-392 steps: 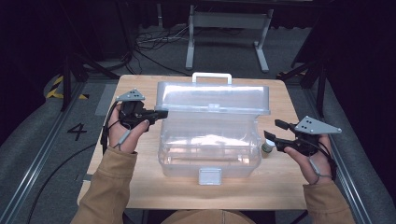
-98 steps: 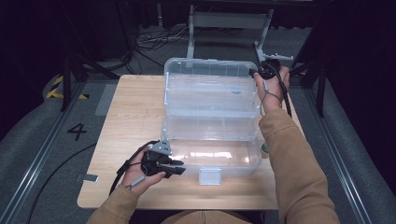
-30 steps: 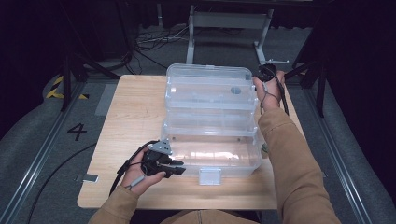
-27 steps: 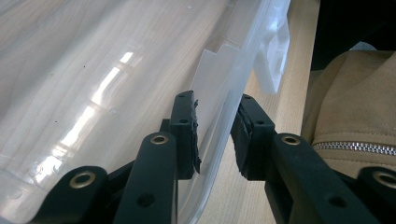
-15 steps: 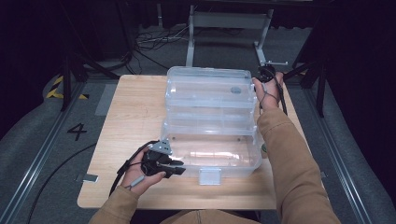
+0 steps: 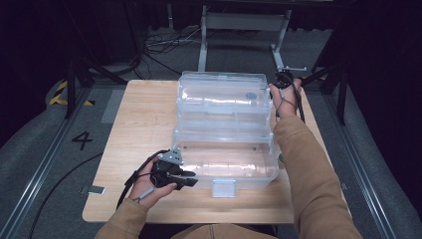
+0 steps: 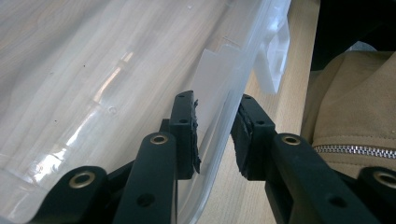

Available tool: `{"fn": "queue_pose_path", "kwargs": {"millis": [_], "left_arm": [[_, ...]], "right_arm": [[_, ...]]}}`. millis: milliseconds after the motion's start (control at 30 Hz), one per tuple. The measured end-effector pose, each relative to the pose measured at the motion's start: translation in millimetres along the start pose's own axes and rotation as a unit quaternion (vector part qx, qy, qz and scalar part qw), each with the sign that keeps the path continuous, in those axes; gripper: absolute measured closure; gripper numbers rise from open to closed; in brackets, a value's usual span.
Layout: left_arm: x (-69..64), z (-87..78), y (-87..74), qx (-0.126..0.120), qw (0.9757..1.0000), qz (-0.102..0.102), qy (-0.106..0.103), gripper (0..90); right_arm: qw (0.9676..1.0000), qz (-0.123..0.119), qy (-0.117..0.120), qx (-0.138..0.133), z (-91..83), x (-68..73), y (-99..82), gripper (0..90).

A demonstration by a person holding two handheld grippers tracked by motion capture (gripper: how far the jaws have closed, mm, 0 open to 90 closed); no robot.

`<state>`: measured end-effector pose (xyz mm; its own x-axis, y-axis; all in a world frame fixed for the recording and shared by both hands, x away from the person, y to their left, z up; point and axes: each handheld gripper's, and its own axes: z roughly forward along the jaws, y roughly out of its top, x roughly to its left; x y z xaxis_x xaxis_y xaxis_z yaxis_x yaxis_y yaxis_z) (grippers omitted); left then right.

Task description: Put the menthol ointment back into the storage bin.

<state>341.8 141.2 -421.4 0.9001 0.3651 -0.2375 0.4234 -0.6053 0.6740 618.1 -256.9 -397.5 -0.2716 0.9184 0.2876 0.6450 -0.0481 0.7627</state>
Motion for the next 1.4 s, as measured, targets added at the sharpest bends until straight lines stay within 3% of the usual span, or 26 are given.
{"fn": "queue_pose_path", "kwargs": {"millis": [100, 233, 400, 567, 733, 833, 967, 1067, 1200, 1267, 1400], "left_arm": [[0.0, 0.0, 0.1, 0.0, 1.0, 0.0, 0.001, 71.5], [0.2, 0.0, 0.3, 0.001, 1.0, 0.0, 0.0, 71.5], [0.1, 0.1, 1.2, 0.004, 1.0, -0.005, 0.0, 71.1], [1.4, -0.6, 2.8, 0.007, 0.9999, -0.013, -0.003, 70.4], [3.9, -6.0, 5.5, 0.014, 0.9998, -0.009, -0.003, 62.8], [4.5, -16.1, 8.6, -0.004, 0.9997, -0.014, -0.019, 60.0], [2.2, -28.4, 11.6, -0.007, 0.9999, -0.006, -0.008, 56.3], [5.4, -40.0, 14.7, -0.011, 0.9998, -0.017, -0.003, 51.5], [10.6, -61.4, 20.7, -0.044, 0.9987, -0.024, -0.001, 50.9], [11.9, -66.8, 22.3, -0.043, 0.9988, -0.02, 0.013, 50.3], [17.7, -73.3, 22.0, -0.04, 0.9983, -0.028, 0.032, 48.4]], "right_arm": [[1.0, -0.002, 0.007, -0.003, -0.3, -0.9, -1.0, 79.7], [0.9995, -0.029, -0.008, -0.01, -2.1, -2.6, -0.7, 65.5], [0.9989, -0.041, -0.007, -0.023, -13.2, -6.2, 0.0, 60.7], [0.9978, -0.052, -0.004, -0.042, -37.8, -9.6, 0.0, 56.2], [0.9945, -0.074, 0.005, -0.073, -71.4, -5.4, -6.9, 53.4], [0.9924, -0.089, 0.008, -0.086, -89.8, -4.4, -12.8, 52.2], [0.9911, -0.093, 0.018, -0.093, -110.6, -2.6, -23.6, 51.2], [0.9889, -0.109, 0.029, -0.096, -120.7, 0.3, -33.6, 52.0], [0.9867, -0.123, 0.038, -0.1, -131.0, 5.1, -52.6, 51.1], [0.9863, -0.117, 0.051, -0.104, -136.9, 6.2, -60.7, 50.8], [0.9829, -0.139, 0.057, -0.107, -152.4, 5.8, -73.8, 50.5]]}}
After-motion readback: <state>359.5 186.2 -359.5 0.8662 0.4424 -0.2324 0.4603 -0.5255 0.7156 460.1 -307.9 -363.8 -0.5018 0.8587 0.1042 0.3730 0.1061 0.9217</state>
